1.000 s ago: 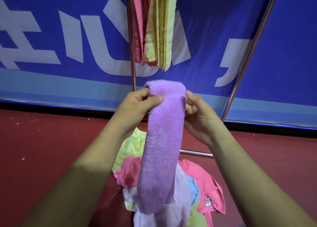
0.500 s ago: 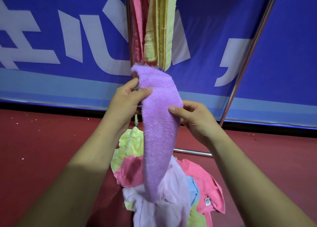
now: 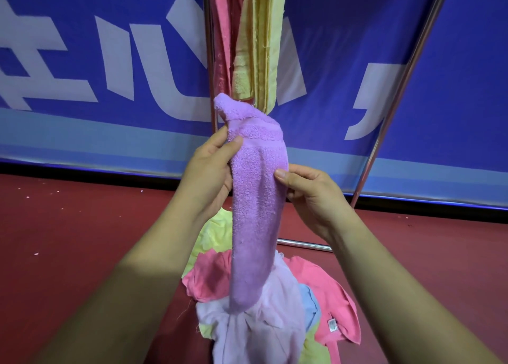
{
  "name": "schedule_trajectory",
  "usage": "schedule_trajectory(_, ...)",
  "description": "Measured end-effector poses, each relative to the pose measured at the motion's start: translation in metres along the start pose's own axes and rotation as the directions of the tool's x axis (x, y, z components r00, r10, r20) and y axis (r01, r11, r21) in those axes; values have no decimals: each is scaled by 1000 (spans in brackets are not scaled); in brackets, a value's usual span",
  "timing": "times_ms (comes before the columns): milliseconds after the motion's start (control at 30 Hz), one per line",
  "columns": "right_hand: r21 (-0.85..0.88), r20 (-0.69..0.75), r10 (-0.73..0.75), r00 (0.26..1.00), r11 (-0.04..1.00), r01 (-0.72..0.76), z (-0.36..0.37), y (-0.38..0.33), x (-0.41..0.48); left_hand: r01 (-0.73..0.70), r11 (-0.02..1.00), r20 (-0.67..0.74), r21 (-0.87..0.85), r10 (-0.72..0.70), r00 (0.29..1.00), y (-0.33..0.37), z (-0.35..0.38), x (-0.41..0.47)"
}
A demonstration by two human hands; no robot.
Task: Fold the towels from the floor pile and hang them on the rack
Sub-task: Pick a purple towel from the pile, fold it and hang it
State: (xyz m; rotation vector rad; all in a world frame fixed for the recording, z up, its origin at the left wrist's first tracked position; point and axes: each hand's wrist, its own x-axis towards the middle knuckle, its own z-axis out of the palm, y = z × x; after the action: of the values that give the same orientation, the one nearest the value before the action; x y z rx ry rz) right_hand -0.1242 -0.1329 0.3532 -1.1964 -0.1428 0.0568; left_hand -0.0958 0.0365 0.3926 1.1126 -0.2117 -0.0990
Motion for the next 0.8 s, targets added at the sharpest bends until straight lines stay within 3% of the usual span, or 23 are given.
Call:
schedule_trajectory(133,12,45,37,998,999,-38,-1,1,0,24,992,30,-123,-20,999,0,1,0)
schedule_trajectory(267,-80,-21,-19,1000,997,17,1,-7,-1,22,998,10,-66,-22,1000,-2,-5,4)
schedule_trajectory(367,-116,-87,-78,993,991,67,0,-12,0,107,990,38,91,-111,993,-6,-9,2)
schedule_trajectory(433,-119,-130,-91,987,990,76,0,-17,0,187,926,107,327,-233,967,-8,-10,-3)
schedule_trajectory(533,-133,-174,-63,983,990,40,-2,-23,-1,120,794,207,596,-296,932,-16,-11,-10)
schedule_trajectory(667,-214,-186,-121,975,973,80,-12,-27,1,45,795,209,605,-213,954,-17,-11,-10)
schedule_trajectory(800,-307,-192,-157,969,947,93,-20,-27,4,37,753,216,657,-235,948,-18,-11,-9)
